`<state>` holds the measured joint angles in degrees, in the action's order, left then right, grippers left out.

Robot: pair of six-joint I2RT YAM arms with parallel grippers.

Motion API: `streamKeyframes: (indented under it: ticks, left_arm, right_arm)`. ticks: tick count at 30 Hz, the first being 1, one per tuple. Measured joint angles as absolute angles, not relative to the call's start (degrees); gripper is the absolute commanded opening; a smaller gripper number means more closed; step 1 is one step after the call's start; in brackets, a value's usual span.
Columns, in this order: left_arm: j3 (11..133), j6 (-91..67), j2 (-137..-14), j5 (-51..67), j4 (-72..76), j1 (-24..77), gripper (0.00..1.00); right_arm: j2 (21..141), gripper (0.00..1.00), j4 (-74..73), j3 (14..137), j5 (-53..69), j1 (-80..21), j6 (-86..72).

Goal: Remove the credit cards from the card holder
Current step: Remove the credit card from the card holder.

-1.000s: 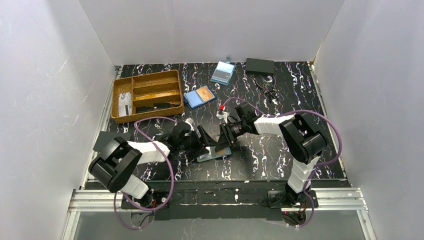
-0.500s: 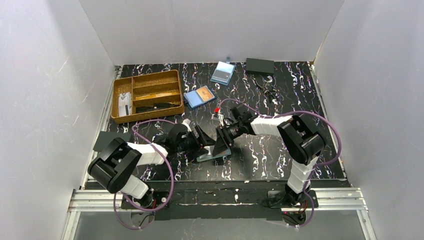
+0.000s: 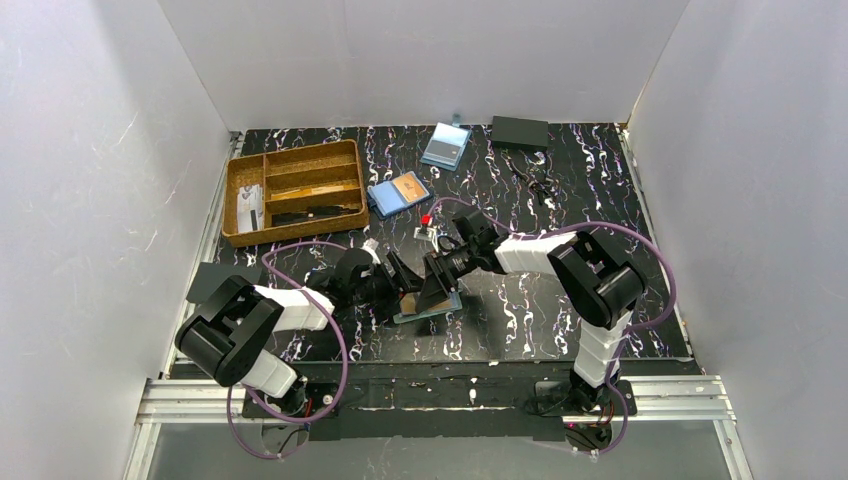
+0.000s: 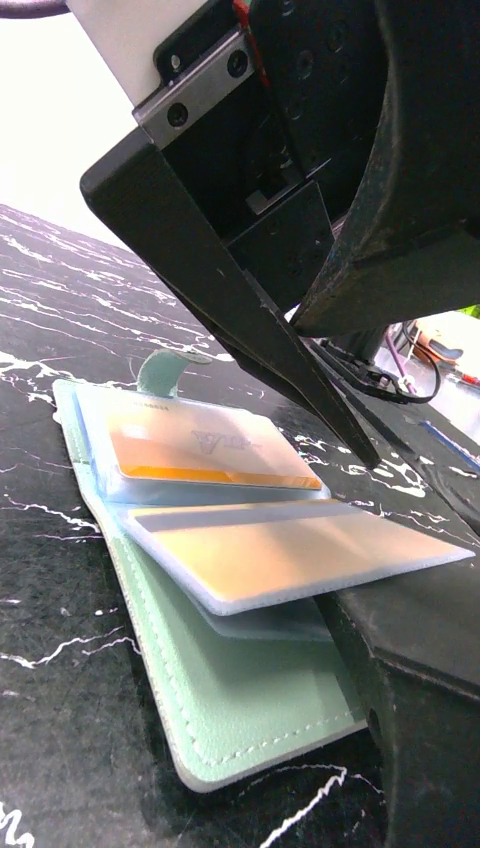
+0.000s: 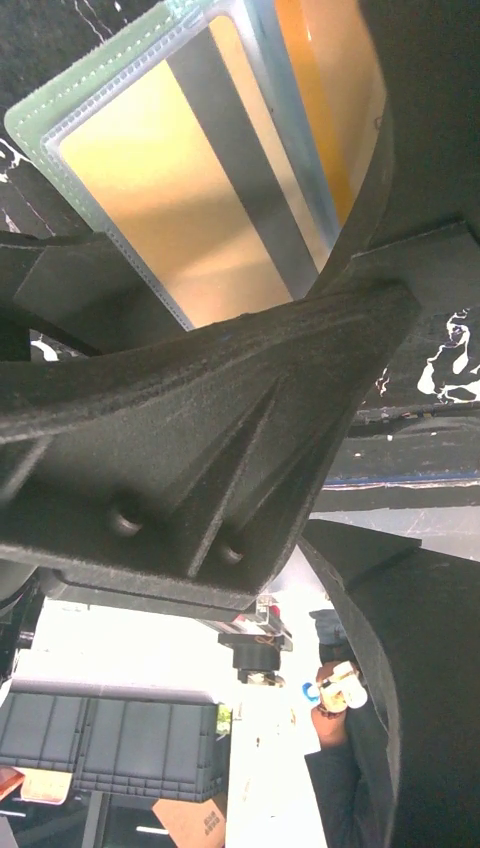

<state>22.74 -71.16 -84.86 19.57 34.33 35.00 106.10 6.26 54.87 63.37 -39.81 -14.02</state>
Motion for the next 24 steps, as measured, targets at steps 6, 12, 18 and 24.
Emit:
streamKeyframes:
  ticks: [6,12,18,24]
  left_arm:
    - [21.7,-71.6,-84.5,20.8,36.4,34.5,0.43]
    - [20.8,-71.0,-84.5,20.7,37.2,33.1,0.33]
    - [19.2,-69.3,-85.5,19.5,35.0,32.0,0.00]
    - [19.2,-66.8,-85.6,19.6,35.8,32.0,0.00]
  right_arm:
    - [106.3,0.77,3.4,55.8,63.2,-40.0,-10.5]
    - [108.2,0.75,-13.7,63.1,64.0,-36.7,6.8]
    - [109.1,0.75,-17.4,62.8,64.8,-33.5,10.0]
    - [109.1,0.74,-14.1,61.0,62.3,-33.7,5.8]
